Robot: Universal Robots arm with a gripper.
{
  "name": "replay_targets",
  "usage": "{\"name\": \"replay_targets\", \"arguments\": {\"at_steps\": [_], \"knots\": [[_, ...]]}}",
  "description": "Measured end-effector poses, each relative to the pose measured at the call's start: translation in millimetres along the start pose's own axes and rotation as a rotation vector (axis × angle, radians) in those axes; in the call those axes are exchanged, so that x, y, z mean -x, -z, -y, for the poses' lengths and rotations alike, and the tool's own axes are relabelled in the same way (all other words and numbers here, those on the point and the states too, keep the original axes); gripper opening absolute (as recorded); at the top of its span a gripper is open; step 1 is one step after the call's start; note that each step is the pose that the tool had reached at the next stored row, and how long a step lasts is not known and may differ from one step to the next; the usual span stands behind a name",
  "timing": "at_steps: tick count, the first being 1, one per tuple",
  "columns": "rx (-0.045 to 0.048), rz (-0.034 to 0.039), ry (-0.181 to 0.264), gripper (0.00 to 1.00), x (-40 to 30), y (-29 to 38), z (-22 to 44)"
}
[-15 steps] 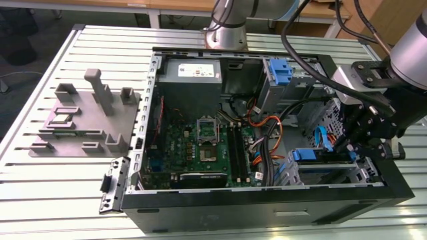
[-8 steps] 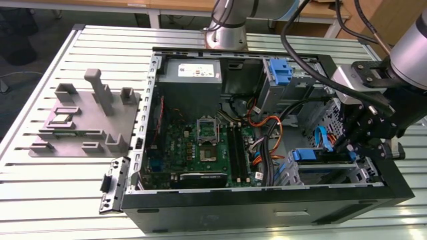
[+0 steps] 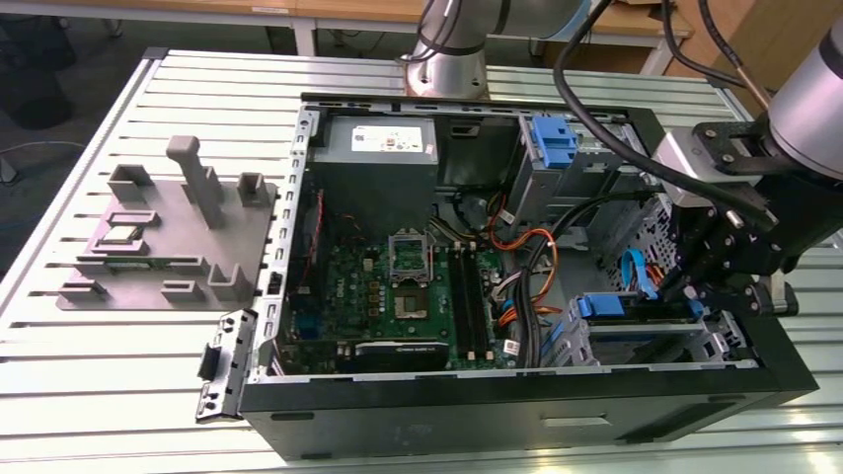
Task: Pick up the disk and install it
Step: 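Insert the second disk wire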
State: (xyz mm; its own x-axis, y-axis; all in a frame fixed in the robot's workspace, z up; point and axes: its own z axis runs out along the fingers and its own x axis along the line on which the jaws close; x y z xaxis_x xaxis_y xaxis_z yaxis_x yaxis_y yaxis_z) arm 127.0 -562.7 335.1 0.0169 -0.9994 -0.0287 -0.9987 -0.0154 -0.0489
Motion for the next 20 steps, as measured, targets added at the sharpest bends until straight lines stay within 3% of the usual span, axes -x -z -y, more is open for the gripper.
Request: {"name": "replay_targets", "arguments": {"at_steps": [20], "knots": [[0.0000,-0.0003,0.000,0.16,-0.1,-4.2,-0.2]]}}
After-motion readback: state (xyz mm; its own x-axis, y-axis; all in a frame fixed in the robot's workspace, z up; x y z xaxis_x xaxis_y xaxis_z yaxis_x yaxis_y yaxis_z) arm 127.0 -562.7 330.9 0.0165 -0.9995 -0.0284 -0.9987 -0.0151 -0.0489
